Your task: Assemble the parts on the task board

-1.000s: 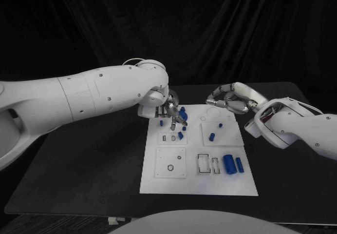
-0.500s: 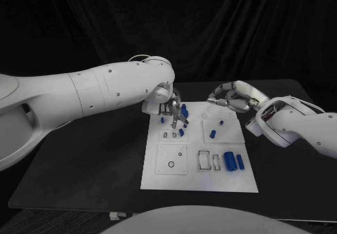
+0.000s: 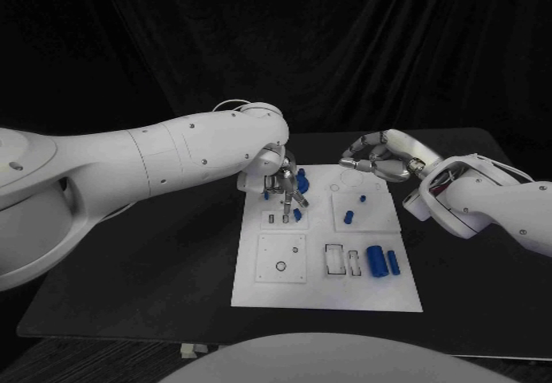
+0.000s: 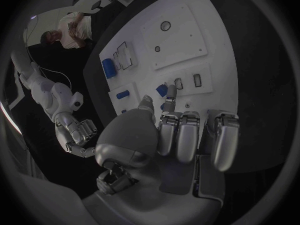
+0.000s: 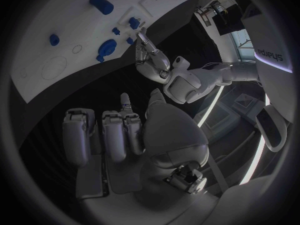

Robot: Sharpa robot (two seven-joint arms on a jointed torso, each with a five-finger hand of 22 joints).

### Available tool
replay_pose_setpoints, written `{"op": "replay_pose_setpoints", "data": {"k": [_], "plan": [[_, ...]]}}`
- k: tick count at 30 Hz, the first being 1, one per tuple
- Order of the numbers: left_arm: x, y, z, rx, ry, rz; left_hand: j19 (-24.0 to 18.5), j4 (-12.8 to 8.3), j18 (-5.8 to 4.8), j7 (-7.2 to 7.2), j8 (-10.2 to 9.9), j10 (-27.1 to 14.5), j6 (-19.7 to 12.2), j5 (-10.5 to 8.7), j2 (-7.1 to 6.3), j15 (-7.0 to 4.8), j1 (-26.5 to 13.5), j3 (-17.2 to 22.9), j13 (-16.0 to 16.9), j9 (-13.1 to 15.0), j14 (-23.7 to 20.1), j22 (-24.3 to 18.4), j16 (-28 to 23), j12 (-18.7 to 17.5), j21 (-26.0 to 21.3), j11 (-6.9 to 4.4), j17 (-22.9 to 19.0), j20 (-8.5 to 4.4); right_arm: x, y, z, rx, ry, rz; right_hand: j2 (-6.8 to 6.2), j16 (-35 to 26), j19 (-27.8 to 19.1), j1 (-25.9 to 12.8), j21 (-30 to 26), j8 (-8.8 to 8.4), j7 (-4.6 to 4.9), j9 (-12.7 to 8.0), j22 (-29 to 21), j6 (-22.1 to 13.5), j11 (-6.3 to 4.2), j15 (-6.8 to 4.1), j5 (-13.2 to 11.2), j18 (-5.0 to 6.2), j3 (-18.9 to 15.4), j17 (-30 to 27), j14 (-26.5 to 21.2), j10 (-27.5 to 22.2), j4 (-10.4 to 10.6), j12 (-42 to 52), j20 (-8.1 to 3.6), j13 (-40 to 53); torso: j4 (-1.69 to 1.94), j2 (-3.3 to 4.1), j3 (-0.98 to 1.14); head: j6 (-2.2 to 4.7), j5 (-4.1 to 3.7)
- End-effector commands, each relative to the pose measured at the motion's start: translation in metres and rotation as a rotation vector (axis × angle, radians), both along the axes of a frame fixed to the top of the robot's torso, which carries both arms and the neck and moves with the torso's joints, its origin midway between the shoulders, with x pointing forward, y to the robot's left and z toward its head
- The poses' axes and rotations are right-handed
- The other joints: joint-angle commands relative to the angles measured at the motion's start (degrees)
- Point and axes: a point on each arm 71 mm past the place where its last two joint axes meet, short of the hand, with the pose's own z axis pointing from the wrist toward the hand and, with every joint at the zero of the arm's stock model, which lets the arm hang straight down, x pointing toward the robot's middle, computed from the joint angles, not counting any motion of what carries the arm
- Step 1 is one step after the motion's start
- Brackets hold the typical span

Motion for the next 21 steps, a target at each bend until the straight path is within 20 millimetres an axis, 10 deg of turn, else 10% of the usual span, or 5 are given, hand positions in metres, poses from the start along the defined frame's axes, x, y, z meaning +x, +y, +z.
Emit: {"op": "replay_pose_setpoints", "data": {"k": [1,21], "plan": [[0.0018,0.0020,-0.0042,0.012,-0.004,0.043,6.02,-0.09,-0.35,0.10,-0.15,5.92,0.18,0.40,-0.64,-0.35,-0.01,0.31,14.93,-0.05,6.04,15.08,0.15,0.21,0.17,-0.32,15.08,-0.57,-0.0008,-0.0004,-0.0023,-0.003,0.004,0.003,0.02,0.15,3.57,0.38,-0.28,-0.08,-0.04,-0.06,13.74,-0.23,0.07,0.16,0.24,0.56,-0.35,15.09,6.01,5.96,0.12,0.15,0.38,15.08,-0.02,-0.01,0.01,0.00,0.15],[0.0073,0.0020,-0.0130,-0.010,-0.012,0.077,6.02,-0.30,-0.35,0.14,-0.78,5.92,0.09,1.34,-0.50,-0.43,-0.07,1.26,14.93,-0.20,6.04,15.08,0.15,0.21,0.17,-0.34,15.08,-0.66,-0.0012,-0.0022,-0.0049,-0.004,0.007,0.004,0.04,0.15,3.46,0.43,-0.42,-0.06,-0.04,-0.07,13.67,-0.21,0.07,0.15,0.38,0.60,-0.41,15.09,6.01,5.96,0.17,0.15,0.38,15.08,-0.01,-0.06,0.02,0.00,0.09]]}}
